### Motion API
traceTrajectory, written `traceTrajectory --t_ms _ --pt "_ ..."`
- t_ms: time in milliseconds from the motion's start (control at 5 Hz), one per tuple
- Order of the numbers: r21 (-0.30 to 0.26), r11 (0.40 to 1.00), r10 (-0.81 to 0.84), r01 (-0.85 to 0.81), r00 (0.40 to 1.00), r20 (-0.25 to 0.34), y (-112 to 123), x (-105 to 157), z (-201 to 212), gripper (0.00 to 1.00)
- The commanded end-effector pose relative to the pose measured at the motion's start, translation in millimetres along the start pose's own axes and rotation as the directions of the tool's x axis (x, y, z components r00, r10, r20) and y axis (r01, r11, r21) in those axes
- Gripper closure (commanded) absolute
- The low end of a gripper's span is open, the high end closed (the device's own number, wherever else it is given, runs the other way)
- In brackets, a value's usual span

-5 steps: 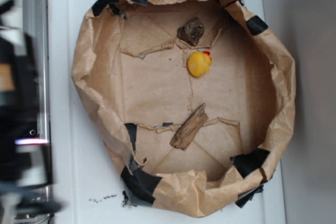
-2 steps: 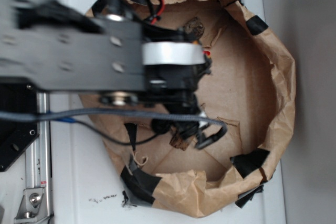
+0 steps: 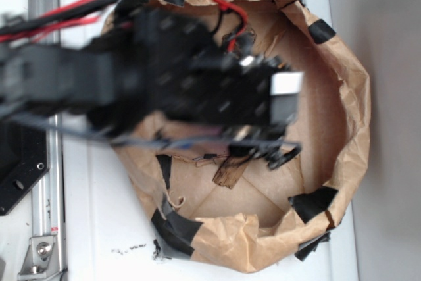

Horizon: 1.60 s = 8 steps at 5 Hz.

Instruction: Grab the yellow duck.

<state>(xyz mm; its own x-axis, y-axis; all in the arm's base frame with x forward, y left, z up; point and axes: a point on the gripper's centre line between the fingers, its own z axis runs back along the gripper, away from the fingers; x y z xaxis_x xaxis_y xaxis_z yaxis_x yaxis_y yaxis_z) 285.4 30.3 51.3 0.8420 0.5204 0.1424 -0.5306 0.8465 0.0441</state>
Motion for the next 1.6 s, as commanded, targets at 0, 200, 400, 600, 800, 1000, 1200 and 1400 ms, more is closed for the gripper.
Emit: traceTrajectory --t_ms 0,200,400,600,800,1000,1200,1400 --pt "0.058 0.998 0.019 -0.018 1.0 -0.011 23 40 -8 0.0" --pt "0.058 0.998 0.015 -0.013 0.999 -0.039 26 40 -16 1.0" --pt "0.011 1.0 -0.005 0.005 1.0 -0.029 28 32 -2 1.0" --pt "-0.009 1.0 -0.021 0.021 1.0 -0.014 30 30 13 1.0" --pt "-0.012 0.963 -0.269 0.269 0.963 -0.002 25 28 64 1.0" --pt "-0.052 0.888 -0.459 0.457 0.888 -0.017 24 20 105 1.0" --pt "-0.039 0.853 -0.522 0.52 0.852 -0.036 20 11 116 1.0" --pt "-0.053 0.839 -0.543 0.542 0.839 -0.027 17 2 122 1.0"
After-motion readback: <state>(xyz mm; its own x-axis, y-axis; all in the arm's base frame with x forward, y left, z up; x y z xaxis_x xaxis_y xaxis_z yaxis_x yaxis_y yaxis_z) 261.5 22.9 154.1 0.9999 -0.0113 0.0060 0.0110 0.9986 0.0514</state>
